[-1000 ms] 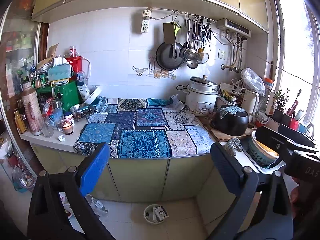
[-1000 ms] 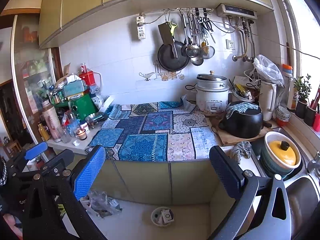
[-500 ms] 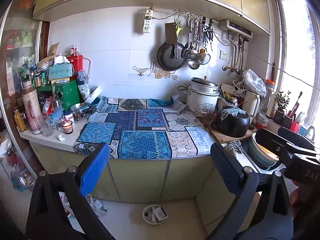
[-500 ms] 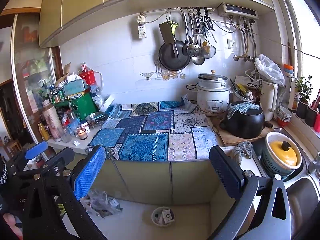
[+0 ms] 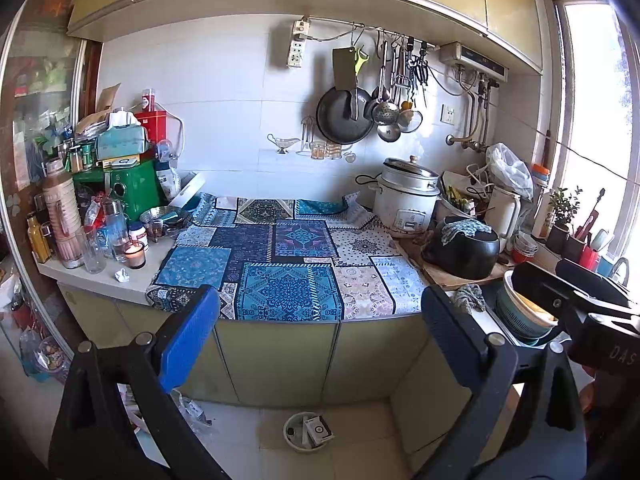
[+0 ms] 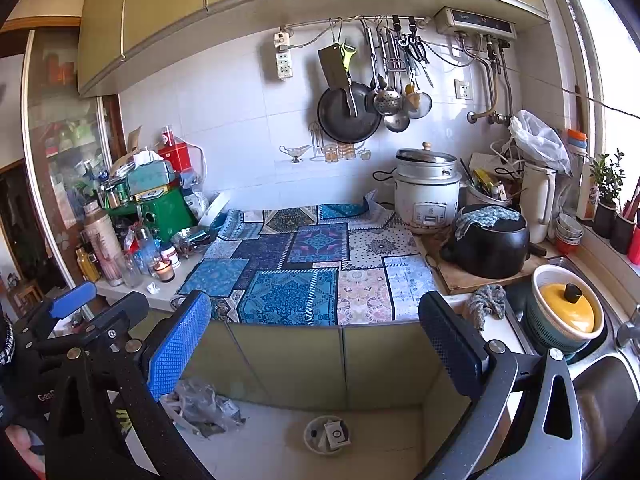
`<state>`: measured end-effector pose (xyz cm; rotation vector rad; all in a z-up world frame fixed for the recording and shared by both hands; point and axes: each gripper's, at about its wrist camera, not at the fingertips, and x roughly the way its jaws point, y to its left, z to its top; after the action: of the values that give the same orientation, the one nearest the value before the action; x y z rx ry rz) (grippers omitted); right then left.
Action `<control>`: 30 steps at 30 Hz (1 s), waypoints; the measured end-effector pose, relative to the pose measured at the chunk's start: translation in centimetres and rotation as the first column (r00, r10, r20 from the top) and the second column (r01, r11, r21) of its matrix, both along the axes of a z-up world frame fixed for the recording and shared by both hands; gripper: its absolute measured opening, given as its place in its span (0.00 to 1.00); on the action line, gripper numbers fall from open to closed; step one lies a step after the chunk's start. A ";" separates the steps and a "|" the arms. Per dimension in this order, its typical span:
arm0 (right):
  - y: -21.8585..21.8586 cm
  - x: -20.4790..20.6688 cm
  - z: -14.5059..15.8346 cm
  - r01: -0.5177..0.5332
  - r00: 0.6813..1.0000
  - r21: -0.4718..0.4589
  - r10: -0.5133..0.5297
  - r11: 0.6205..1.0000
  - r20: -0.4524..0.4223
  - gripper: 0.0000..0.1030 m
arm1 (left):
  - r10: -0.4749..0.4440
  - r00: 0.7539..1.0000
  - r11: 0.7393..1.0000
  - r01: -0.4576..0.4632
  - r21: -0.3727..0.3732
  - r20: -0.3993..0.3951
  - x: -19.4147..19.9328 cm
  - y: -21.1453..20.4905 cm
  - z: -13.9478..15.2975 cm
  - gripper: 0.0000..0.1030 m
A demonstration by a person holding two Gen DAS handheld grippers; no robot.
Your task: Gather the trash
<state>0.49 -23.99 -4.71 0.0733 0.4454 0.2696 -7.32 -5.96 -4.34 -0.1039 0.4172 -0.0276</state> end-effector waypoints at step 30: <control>0.0 0.0 0.1 0.000 1.000 -0.003 0.000 1.000 0.006 1.00 | -0.010 1.000 1.000 0.010 -0.004 0.013 0.4 -0.5 0.6 0.98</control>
<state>0.51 -24.00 -4.63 0.0700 0.4400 0.2689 -6.96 -6.51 -3.78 -0.1059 0.4044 -0.0388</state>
